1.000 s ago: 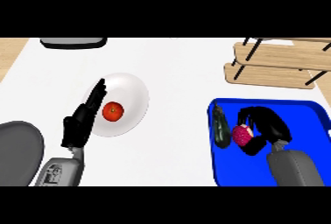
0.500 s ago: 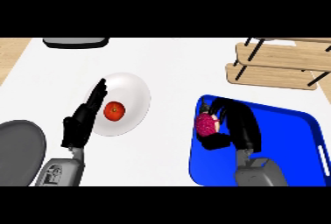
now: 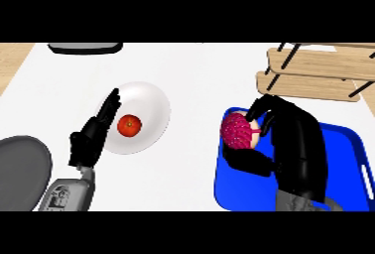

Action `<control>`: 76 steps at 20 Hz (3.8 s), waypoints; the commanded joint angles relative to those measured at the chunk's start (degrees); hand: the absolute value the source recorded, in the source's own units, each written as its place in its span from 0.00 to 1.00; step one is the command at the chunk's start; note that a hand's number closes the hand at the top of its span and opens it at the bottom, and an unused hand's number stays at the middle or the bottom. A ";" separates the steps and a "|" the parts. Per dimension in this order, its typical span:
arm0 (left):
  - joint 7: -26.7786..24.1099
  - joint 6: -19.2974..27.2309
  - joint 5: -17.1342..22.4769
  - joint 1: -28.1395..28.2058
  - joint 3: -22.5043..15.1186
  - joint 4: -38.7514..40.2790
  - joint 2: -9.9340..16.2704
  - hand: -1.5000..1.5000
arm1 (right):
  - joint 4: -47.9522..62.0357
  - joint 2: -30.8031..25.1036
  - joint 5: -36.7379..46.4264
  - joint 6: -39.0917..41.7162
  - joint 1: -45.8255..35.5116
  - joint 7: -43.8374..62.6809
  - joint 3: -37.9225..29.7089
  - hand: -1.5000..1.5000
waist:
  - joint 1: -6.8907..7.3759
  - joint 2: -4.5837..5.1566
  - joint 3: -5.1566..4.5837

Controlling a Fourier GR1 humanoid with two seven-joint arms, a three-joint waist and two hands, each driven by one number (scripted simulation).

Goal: Pick the cupcake from the tray and place it in the tiered shelf

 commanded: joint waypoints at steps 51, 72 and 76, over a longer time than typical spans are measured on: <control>0.95 -0.96 -0.97 1.97 -1.22 -2.69 -1.82 0.50 | 43.24 -21.27 -3.86 -20.70 -35.55 -28.29 -39.68 1.00 | 1.37 0.47 0.18; -1.47 -2.55 -0.18 2.23 1.17 -0.44 0.35 0.50 | 63.08 -32.56 -2.31 -28.21 -34.63 -29.36 -43.09 0.00 | 0.37 0.23 0.03; -1.15 -1.75 -0.51 -3.45 1.67 3.82 -0.70 0.50 | 66.05 -29.83 -6.98 -32.61 -36.66 -32.13 -44.34 0.00 | 0.74 0.50 0.06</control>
